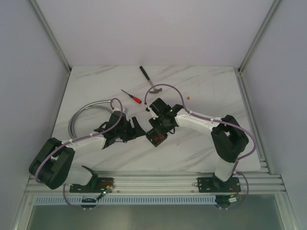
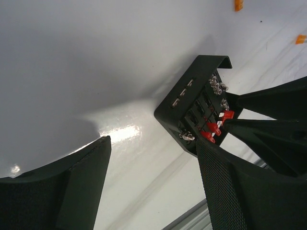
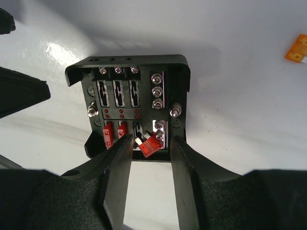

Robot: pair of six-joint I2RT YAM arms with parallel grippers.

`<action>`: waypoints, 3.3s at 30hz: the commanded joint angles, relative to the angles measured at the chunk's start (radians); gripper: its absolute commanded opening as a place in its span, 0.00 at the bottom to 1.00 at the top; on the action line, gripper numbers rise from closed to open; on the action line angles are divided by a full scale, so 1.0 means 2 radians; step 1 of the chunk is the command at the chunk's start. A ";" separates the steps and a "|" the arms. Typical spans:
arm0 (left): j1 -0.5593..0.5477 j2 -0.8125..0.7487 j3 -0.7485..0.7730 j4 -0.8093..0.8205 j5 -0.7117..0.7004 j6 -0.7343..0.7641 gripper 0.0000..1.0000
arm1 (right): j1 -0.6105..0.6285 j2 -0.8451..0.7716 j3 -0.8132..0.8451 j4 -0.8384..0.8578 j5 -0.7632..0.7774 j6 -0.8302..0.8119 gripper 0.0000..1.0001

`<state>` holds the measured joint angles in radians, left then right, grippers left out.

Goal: Snap on the fuse box
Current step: Install the fuse at the fuse box base.

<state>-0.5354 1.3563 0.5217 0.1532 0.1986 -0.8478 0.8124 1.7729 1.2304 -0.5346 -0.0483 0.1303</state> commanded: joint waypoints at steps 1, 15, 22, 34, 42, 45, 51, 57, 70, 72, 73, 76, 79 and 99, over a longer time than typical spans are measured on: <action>-0.008 0.009 0.018 0.016 0.009 -0.005 0.81 | 0.002 0.008 -0.007 -0.017 0.002 -0.012 0.44; -0.035 0.060 0.037 0.033 0.013 -0.018 0.90 | 0.002 0.019 -0.009 -0.030 -0.014 -0.030 0.43; -0.041 0.075 0.040 0.037 0.013 -0.025 0.93 | 0.002 0.024 -0.006 -0.028 -0.013 -0.034 0.35; -0.041 0.085 0.042 0.037 0.010 -0.030 0.93 | 0.001 0.001 0.001 -0.028 -0.013 -0.037 0.25; -0.041 0.087 0.043 0.038 0.008 -0.029 0.93 | -0.001 -0.011 0.002 -0.028 -0.023 -0.044 0.14; -0.041 0.081 0.043 0.038 0.005 -0.027 0.93 | -0.005 -0.017 0.002 -0.028 -0.033 -0.050 0.09; -0.041 0.050 0.041 0.038 -0.013 -0.004 0.92 | -0.028 -0.041 -0.002 -0.021 -0.064 -0.066 0.05; -0.041 0.000 0.039 0.038 -0.033 0.019 0.91 | -0.050 -0.069 -0.016 -0.003 -0.110 -0.076 0.03; -0.021 -0.027 0.024 0.013 -0.049 0.015 0.92 | -0.038 -0.054 -0.025 -0.001 -0.110 -0.104 0.02; -0.020 -0.024 0.023 0.014 -0.047 0.014 0.92 | -0.028 -0.048 -0.023 -0.002 -0.100 -0.105 0.02; -0.020 -0.022 0.023 0.014 -0.047 0.013 0.92 | -0.025 -0.045 -0.022 -0.003 -0.094 -0.106 0.02; -0.019 -0.015 0.024 0.014 -0.044 0.011 0.92 | -0.014 -0.035 -0.021 -0.003 -0.079 -0.105 0.02; -0.018 -0.010 0.024 0.014 -0.042 0.007 0.92 | -0.005 -0.026 -0.021 -0.003 -0.071 -0.103 0.02; -0.019 0.014 0.023 0.025 -0.018 -0.012 0.92 | 0.014 -0.009 -0.025 0.029 -0.039 -0.086 0.03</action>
<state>-0.5770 1.3762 0.5755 0.1871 0.1455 -0.8631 0.8280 1.7370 1.1854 -0.5003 -0.1440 -0.0528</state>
